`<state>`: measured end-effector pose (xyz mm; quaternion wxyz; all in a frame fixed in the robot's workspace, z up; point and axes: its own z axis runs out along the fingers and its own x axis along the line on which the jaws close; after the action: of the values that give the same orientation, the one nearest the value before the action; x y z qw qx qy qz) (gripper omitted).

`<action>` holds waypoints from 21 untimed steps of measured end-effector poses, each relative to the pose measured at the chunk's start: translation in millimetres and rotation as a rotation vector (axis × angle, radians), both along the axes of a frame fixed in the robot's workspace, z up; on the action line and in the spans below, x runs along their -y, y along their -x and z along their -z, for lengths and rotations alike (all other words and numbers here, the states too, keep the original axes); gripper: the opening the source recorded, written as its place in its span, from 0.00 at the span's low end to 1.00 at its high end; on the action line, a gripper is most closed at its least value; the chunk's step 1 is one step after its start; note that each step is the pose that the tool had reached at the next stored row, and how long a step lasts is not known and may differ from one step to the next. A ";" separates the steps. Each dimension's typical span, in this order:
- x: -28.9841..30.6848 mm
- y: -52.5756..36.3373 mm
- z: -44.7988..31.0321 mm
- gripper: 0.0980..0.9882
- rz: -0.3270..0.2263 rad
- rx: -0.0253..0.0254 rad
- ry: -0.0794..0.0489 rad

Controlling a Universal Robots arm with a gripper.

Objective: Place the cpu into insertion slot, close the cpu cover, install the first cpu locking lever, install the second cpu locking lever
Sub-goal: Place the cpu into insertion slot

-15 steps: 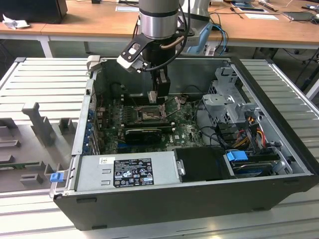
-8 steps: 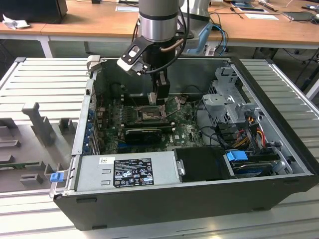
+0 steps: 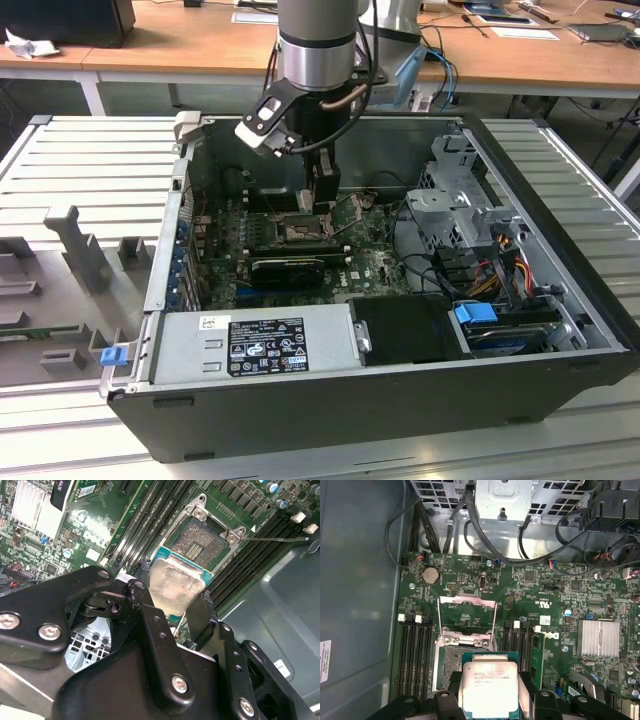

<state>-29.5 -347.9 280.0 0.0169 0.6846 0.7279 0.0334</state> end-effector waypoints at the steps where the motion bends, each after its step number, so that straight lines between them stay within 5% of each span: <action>1: 0.0 0.0 2.6 0.48 0.006 0.0000 0.003; 5: 0.0 0.0 10.0 0.48 0.068 -0.0003 0.008; 14: -1.1 6.7 17.3 0.48 0.072 -0.0014 0.008; 21: -12.4 7.3 32.6 0.48 0.073 -0.0016 0.008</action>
<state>-36.8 -335.5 247.3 0.0203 0.7107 0.7026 0.0293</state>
